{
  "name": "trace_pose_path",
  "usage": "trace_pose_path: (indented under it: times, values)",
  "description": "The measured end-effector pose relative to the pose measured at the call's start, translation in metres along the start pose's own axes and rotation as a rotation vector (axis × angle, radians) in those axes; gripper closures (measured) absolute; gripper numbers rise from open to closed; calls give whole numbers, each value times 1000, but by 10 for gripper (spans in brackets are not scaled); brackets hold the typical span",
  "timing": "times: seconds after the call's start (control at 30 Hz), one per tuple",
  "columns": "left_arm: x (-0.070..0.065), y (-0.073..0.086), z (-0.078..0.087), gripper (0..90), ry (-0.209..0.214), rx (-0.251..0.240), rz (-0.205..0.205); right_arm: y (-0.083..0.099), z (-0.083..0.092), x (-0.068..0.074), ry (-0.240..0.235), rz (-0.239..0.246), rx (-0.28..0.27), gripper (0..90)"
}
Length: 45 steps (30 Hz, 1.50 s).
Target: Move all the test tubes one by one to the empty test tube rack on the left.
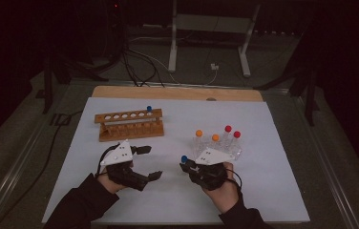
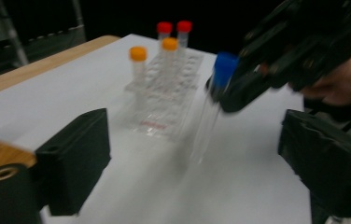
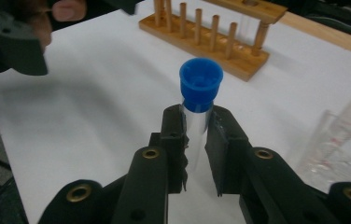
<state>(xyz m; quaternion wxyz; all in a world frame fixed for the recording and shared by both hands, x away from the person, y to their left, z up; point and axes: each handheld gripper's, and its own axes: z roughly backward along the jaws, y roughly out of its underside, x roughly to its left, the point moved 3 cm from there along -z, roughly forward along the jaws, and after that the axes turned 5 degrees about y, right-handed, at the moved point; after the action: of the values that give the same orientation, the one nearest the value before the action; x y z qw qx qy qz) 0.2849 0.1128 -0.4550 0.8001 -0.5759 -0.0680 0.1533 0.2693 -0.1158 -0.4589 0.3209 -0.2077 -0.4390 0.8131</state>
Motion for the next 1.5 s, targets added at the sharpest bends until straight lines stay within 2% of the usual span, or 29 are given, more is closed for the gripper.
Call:
trace_pose_path:
  times: [0.07, 0.13, 0.27, 0.5, 0.67, 0.87, 1.03, 1.4, 1.5]
  values:
    - [-2, -4, -6, 166, 12, -9, -9, 1, -3, 4, -10, 4, 7, 771]
    - [-4, -7, -12, 174, 19, 0, -18, 2, -6, 6, -18, 13, 15, 771]
    - [-6, -10, -22, 248, 29, 5, -26, 3, -9, 10, -29, 16, 21, 771]
    - [-10, -14, -36, 430, 33, 14, -48, 3, -11, 12, -37, 17, 27, 771]
    - [-12, -16, -41, 552, 45, 21, -60, 3, -12, 13, -38, 19, 29, 771]
    - [-13, -16, -45, 645, 61, 41, -75, 3, -11, 12, -39, 18, 28, 771]
    - [-12, -14, -47, 735, 54, 54, -81, 3, -11, 11, -35, 16, 23, 771]
    - [-11, -15, -46, 776, 40, 56, -105, 3, -11, 11, -40, 9, 20, 766]
    - [-11, -16, -46, 777, 33, 52, -109, 3, -10, 10, -50, -1, 12, 734]
